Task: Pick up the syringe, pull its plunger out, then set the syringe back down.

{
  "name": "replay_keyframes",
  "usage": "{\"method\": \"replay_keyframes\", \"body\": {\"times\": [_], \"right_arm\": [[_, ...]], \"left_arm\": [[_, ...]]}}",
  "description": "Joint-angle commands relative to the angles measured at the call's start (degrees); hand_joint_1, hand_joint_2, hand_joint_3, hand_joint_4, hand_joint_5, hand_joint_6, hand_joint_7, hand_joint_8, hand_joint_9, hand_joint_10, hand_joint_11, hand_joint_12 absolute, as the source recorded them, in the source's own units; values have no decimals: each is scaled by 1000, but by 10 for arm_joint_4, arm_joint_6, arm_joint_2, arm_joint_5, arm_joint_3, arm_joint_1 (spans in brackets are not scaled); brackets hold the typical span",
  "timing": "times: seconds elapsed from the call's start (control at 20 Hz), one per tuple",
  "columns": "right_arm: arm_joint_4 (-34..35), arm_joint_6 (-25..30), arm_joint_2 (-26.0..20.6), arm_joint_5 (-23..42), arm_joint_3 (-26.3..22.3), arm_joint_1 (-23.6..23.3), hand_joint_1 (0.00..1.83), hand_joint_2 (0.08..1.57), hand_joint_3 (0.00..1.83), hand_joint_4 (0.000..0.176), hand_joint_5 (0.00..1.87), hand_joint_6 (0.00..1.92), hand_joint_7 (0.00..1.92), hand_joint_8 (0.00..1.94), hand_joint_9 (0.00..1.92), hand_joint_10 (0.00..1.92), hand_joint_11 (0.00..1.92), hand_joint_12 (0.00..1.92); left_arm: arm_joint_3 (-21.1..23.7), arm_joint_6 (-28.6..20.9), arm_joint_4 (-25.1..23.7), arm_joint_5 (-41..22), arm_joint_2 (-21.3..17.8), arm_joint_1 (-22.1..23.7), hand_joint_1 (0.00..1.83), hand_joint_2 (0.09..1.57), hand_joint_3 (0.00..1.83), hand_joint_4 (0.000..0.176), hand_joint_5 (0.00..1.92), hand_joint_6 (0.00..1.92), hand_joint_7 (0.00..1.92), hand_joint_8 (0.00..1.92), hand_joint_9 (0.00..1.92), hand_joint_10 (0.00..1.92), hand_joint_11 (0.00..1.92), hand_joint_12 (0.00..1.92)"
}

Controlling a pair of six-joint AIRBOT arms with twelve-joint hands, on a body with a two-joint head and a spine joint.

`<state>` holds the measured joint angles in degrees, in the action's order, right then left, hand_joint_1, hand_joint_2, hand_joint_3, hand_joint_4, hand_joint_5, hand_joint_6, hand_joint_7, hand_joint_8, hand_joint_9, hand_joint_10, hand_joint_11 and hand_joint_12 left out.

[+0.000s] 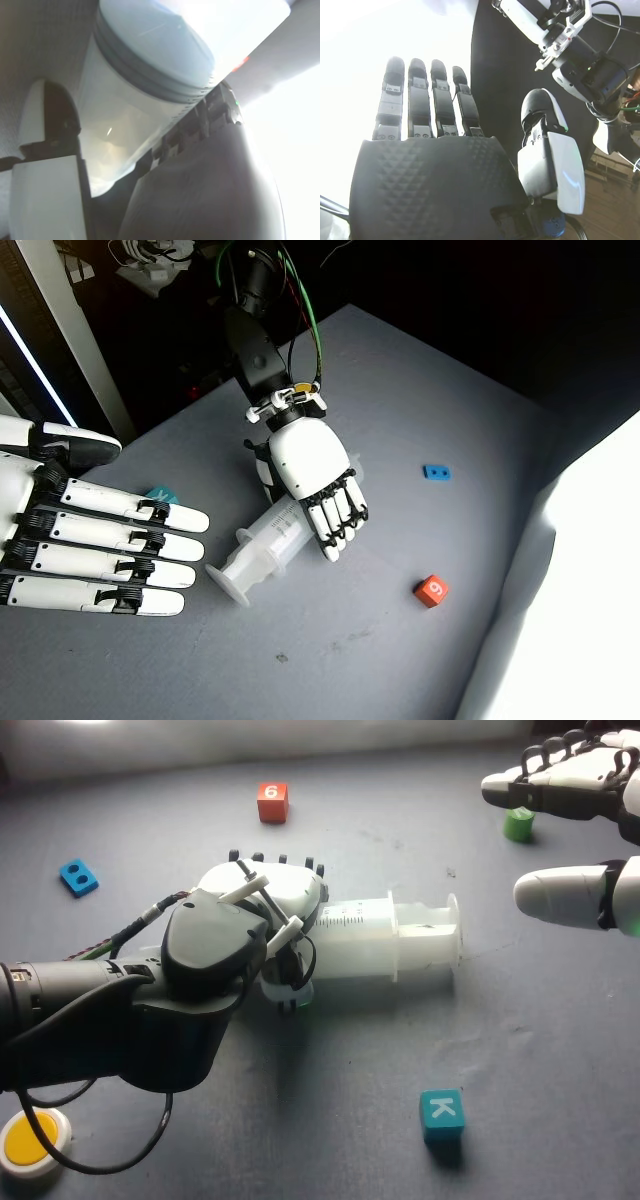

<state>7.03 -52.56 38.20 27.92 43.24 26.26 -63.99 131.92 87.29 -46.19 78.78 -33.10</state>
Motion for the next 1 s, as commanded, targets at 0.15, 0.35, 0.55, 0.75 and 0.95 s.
{"method": "replay_keyframes", "body": {"times": [0.15, 0.35, 0.55, 0.75, 0.95], "right_arm": [[1, -1, -2, 69, 1, -7, 3, 1245, 0, 0, 206, 2, 220, 1, 204, 3, 0, 518], [1, -1, -2, 71, 1, -8, 57, 1241, 0, 0, 220, 7, 231, 4, 207, 2, 0, 516], [1, -1, -3, 74, 1, -10, 66, 1243, 0, 0, 222, 3, 228, 1, 204, 1, 0, 518], [1, -5, -3, 81, 1, -10, 106, 1233, 0, 0, 213, 1, 225, 2, 207, 3, 0, 492], [1, -23, -3, 99, 1, -13, 100, 1224, 0, 0, 206, 0, 222, 0, 213, 1, 0, 548]], "left_arm": [[1, 3, -16, -13, 5, -2, 1161, 1289, 0, 0, 598, 1370, 760, 1557, 690, 1236, 540, 1541], [2, 4, -18, -13, 4, 3, 1158, 1274, 0, 0, 641, 1345, 769, 1525, 665, 1334, 520, 1589], [16, 14, -9, -13, -9, 22, 1146, 1276, 0, 0, 634, 1387, 763, 1493, 648, 1312, 500, 1577], [48, 22, -4, 10, -37, 48, 1146, 1269, 0, 0, 635, 1408, 781, 1436, 664, 1255, 497, 1549], [78, 23, 10, 26, -67, 72, 1146, 1268, 0, 0, 638, 1398, 778, 1436, 662, 1213, 482, 1546]]}}
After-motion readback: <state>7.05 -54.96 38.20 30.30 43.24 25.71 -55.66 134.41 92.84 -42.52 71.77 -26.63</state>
